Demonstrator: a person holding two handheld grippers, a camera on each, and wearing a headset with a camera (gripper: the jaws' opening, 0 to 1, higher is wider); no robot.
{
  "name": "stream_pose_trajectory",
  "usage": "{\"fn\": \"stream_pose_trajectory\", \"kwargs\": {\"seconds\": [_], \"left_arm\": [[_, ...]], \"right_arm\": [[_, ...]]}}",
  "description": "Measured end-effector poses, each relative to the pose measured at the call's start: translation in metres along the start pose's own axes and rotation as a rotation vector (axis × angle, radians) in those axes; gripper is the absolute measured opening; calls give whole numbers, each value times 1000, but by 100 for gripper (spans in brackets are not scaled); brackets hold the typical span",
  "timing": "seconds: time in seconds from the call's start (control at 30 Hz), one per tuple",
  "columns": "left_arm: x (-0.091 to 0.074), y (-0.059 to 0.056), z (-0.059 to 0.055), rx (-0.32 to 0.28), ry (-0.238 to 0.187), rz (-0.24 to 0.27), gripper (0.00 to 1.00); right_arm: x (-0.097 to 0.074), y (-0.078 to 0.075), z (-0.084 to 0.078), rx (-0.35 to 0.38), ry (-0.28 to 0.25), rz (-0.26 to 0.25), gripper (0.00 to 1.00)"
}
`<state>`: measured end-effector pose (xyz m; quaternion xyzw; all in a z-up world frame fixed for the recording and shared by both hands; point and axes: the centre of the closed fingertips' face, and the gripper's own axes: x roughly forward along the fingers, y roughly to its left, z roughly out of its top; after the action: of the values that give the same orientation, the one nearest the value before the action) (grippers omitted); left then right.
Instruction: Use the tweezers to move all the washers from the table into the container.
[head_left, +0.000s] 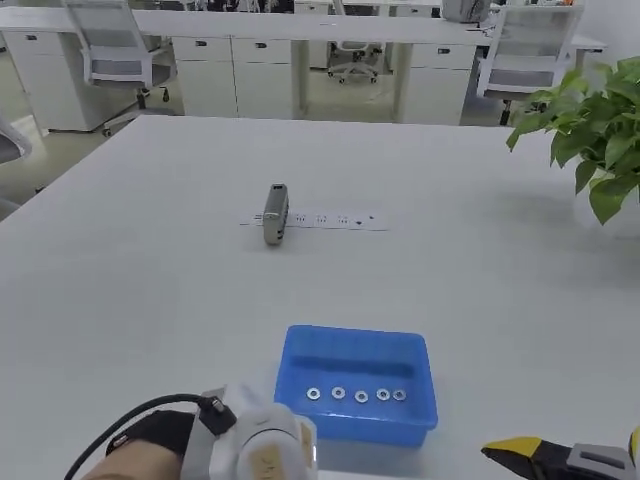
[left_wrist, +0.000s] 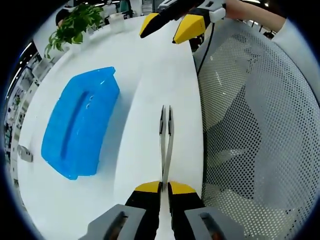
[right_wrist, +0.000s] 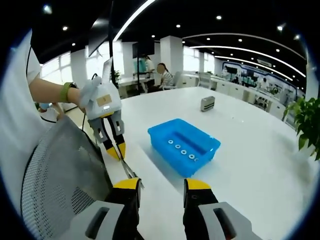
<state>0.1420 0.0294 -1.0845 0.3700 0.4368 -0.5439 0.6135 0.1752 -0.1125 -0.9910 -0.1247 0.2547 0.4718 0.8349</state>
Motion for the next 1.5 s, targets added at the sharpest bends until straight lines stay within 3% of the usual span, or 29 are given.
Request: {"fn": "stream_pose_trajectory", "kwargs": {"seconds": [0.37,0.67,0.87,1.03,1.13,1.3,1.5], "left_arm": [[-5,-3,2,-55,-32,9,20],[-23,1,4,-161,-123,72,39],[-33,8,4,-200,-163,121,50],[-48,14,9,-293,-266,169,60],[-56,17,9,-350,-333,222,68],[-64,16,7,-442,-418,245,75],[-82,21,18,-584,-616,291,84]], "right_arm": [[-5,-8,1,45,-16,-31,36],[-7,-16,4,81,-32,-62,44],[-8,-19,3,96,-36,-74,48],[-9,-20,2,107,-40,-85,51],[-9,-20,1,110,-39,-91,53],[-6,-19,-2,120,-36,-99,57],[-4,-18,-4,136,-39,-99,64]]}}
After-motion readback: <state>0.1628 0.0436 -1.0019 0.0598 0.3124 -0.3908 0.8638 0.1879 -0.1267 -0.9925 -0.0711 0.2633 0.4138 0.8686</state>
